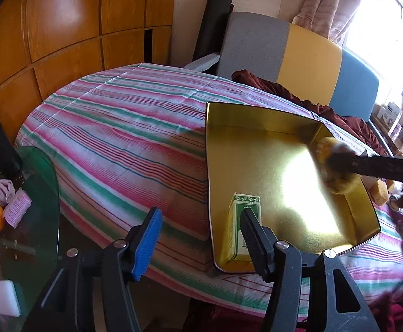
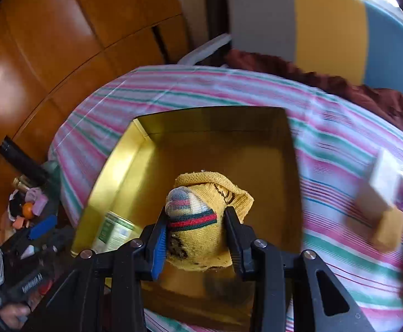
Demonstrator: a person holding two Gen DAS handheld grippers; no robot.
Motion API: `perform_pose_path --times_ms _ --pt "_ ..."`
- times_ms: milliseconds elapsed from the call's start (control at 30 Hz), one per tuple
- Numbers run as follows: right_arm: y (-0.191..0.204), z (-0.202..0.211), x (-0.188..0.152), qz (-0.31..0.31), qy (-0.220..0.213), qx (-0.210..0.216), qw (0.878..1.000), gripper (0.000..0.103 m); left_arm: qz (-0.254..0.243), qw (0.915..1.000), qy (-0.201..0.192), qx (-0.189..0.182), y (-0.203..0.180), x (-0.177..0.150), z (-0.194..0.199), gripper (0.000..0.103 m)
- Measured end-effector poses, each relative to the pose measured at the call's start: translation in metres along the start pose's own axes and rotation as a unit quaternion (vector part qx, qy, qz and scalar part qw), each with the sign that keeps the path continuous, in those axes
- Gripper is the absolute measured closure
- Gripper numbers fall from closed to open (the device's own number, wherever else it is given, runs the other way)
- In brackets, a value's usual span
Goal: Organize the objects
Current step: 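Carry the sock toy into the gold tray and open the right tool, then grasp the white box with the left tool and lift it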
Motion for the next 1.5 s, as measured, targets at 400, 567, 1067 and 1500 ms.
perform_pose_path --times_ms 400,567,1067,1500 --pt "0.106 -0.109 -0.012 0.006 0.096 0.072 0.993 0.058 0.027 0.9996 0.008 0.001 0.019 -0.007 -0.006 0.041" --pt "0.098 -0.09 -0.006 -0.013 0.073 0.087 0.993 0.046 0.026 0.9996 0.011 0.003 0.019 -0.008 -0.008 0.041" --pt "-0.011 0.019 0.007 -0.048 -0.041 0.022 0.998 0.021 -0.035 0.9993 -0.005 -0.012 -0.025 0.01 0.005 0.035" --pt "-0.222 0.122 0.015 -0.152 -0.116 -0.134 0.972 0.02 -0.131 0.9884 -0.022 -0.073 -0.126 0.061 0.009 0.031"
Point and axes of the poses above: each gripper's, at about its wrist camera, not at the fingertips, and z roughly against the way its jaws point, y to its left, x to its top, the point moved 9 cm from there along -z, roughly the way its jaws point, and after that the axes turned 13 degrees about -z, right-handed, at the moved point
